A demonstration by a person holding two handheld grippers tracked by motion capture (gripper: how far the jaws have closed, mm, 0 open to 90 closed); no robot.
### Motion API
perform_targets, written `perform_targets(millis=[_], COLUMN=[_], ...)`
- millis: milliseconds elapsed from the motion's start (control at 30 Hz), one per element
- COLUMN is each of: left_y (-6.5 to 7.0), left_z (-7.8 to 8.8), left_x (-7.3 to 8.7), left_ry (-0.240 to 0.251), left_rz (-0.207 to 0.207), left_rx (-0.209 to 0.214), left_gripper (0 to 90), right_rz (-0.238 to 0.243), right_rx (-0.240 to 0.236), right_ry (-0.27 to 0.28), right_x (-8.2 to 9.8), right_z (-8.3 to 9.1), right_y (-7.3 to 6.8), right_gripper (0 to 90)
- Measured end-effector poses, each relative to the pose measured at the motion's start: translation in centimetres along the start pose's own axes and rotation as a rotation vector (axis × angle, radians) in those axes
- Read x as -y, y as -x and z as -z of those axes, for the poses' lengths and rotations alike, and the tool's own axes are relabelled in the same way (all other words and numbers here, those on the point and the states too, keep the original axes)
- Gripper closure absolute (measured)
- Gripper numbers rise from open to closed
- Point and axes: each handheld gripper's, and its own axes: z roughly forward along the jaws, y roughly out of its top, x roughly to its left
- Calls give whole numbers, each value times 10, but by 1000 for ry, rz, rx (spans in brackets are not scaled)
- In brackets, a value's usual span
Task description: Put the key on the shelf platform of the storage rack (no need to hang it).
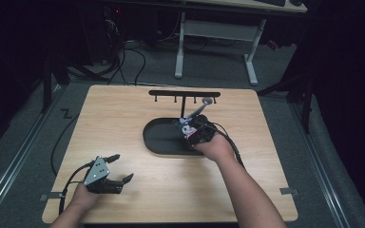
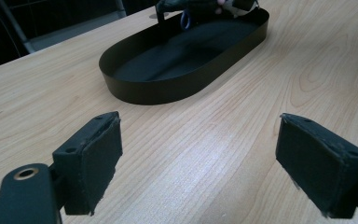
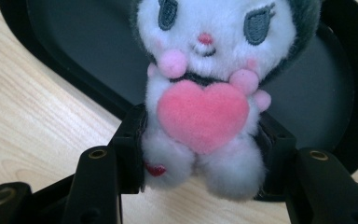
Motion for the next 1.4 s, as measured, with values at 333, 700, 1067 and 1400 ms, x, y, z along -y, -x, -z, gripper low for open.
perform_targets(millis=[333,700,1067,1400], left_y=[0,-1,-1,-1], left_z=[0,-1,-1,-2], left_x=[0,0,0,0], left_ry=[1,-6,-4,-7], left_rz=[5,8,5,3], left_rx=[2,11,10,10], left_gripper=[154,154,154,154], right_rz=[-9,5,-9,-51], right_rx=[-6,-4,-10,-19], right_ry=[9,2,-37,-48], right_x=[-14,-22,-14,1], right_z=[-8,-20,-33,-33], right_y=[-3,-5,-1,6], right_gripper=[473,473,473,468])
